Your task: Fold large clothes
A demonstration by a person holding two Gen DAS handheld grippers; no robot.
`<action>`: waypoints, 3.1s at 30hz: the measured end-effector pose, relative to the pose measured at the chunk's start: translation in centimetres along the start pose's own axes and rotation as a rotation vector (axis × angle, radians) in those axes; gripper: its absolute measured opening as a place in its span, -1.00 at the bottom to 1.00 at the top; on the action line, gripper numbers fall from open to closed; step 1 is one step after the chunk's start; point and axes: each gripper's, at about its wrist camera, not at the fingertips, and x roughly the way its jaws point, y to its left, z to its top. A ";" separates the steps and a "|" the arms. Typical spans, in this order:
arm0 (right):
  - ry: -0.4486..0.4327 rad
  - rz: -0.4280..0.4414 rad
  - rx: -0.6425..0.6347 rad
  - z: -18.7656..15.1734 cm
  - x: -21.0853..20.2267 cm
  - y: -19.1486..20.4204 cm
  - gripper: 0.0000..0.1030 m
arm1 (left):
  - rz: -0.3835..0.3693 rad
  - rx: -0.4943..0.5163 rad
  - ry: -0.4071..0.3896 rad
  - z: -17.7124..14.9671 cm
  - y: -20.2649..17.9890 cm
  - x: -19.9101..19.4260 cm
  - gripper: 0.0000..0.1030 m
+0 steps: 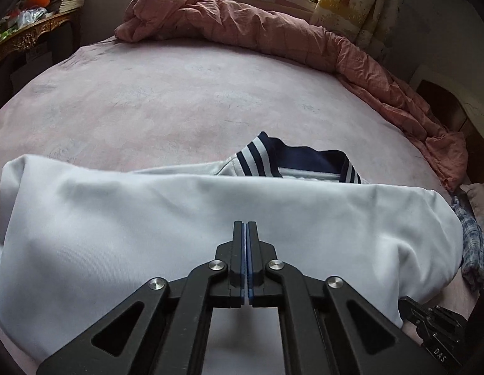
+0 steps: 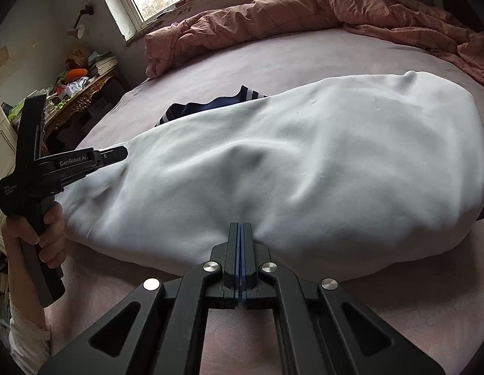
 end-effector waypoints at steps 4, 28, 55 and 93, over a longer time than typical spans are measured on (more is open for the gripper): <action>-0.005 -0.024 -0.027 -0.1 -0.1 0.4 -1.00 | -0.076 0.035 0.024 -3.0 -0.6 -3.2 -0.98; -0.235 -0.054 0.167 0.2 -6.7 -2.8 -0.78 | -0.040 0.020 -0.018 -8.8 -0.5 -3.1 -0.94; -0.309 0.002 0.655 -1.8 -5.2 -15.1 0.27 | 0.033 0.115 -0.093 -9.3 -2.7 -3.8 -0.94; -0.154 0.114 -0.166 0.7 -0.9 10.7 -0.11 | 0.073 -0.012 -0.444 -8.0 1.5 -9.9 -0.32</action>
